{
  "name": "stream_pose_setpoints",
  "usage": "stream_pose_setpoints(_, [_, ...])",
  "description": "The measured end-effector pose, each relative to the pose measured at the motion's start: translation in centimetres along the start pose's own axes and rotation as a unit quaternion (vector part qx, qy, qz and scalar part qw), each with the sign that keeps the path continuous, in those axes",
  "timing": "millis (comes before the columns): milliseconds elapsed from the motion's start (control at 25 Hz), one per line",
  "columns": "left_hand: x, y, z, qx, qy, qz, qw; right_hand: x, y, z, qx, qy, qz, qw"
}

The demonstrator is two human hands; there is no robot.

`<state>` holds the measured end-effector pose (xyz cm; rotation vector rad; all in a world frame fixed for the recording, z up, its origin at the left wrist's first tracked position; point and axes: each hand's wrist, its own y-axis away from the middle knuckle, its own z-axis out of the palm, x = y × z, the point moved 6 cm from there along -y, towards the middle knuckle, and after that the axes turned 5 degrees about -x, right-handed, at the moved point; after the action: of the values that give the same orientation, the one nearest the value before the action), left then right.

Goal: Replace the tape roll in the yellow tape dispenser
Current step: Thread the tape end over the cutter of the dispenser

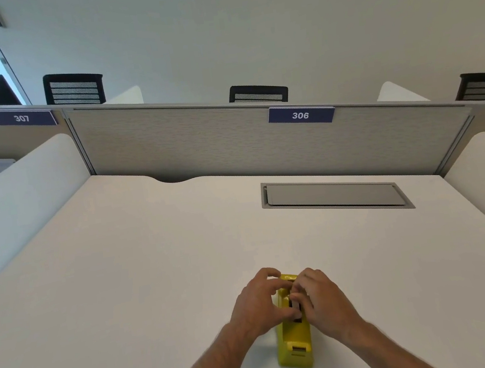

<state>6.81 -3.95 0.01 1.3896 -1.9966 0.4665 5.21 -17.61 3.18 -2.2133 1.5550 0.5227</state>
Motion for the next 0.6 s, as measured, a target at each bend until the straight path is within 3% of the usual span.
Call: stream_pose_setpoints(600, [0.28,-0.23,-0.26,-0.016,-0.021,-0.024,0.999,0.85,-0.10,0.99,0.008,0.012,-0.011,1.000])
